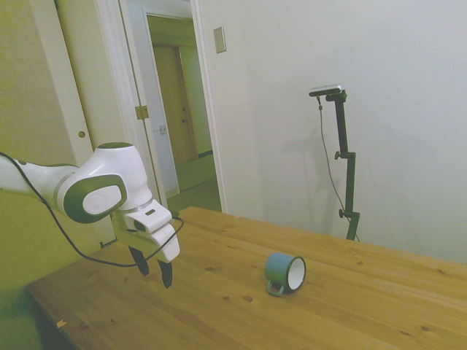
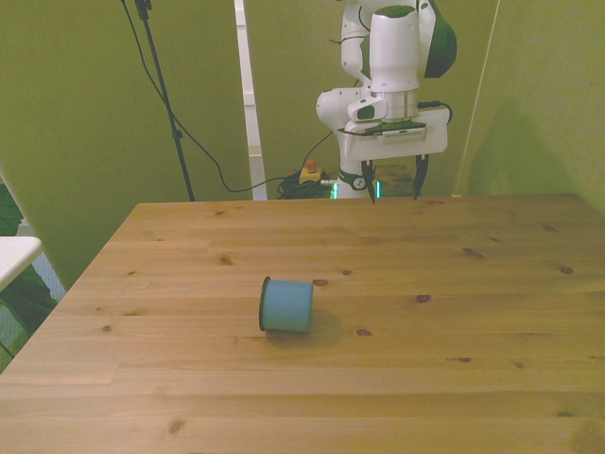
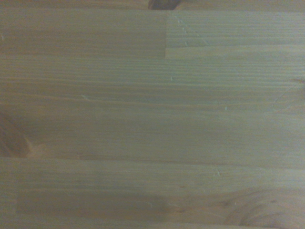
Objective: Flip the mug upright
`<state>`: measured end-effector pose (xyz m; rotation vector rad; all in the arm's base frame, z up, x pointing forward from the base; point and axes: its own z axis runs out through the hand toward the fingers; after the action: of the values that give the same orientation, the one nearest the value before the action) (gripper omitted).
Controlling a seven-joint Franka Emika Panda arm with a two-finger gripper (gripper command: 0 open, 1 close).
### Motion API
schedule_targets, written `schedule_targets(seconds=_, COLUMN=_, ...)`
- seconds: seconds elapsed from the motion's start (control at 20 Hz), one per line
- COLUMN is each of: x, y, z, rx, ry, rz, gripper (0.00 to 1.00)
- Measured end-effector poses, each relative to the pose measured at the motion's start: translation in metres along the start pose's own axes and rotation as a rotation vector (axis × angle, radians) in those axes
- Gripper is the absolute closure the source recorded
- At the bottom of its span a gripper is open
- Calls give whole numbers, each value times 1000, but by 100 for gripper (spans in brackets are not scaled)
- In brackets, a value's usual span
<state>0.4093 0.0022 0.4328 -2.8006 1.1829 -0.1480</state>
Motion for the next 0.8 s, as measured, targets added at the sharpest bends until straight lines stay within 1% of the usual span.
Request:
schedule_targets(seconds=0.15, x=2, y=-1, z=-1, rx=-6, ry=9, rz=-8, gripper=0)
schedule_targets(seconds=0.3, x=25, y=-11, z=-26, rx=38, ry=43, rz=10, gripper=0)
schedule_targets(seconds=0.4, x=54, y=-12, z=-42, rx=66, ry=62, rz=46, gripper=0)
schedule_targets(seconds=0.55, x=106, y=-7, z=-57, rx=92, ry=82, rz=87, gripper=0)
schedule_targets(seconds=0.65, x=144, y=1, z=-70, rx=101, ry=96, rz=107, gripper=0)
schedule_targets(seconds=0.8, x=185, y=11, z=-83, rx=103, ry=119, rz=111, gripper=0)
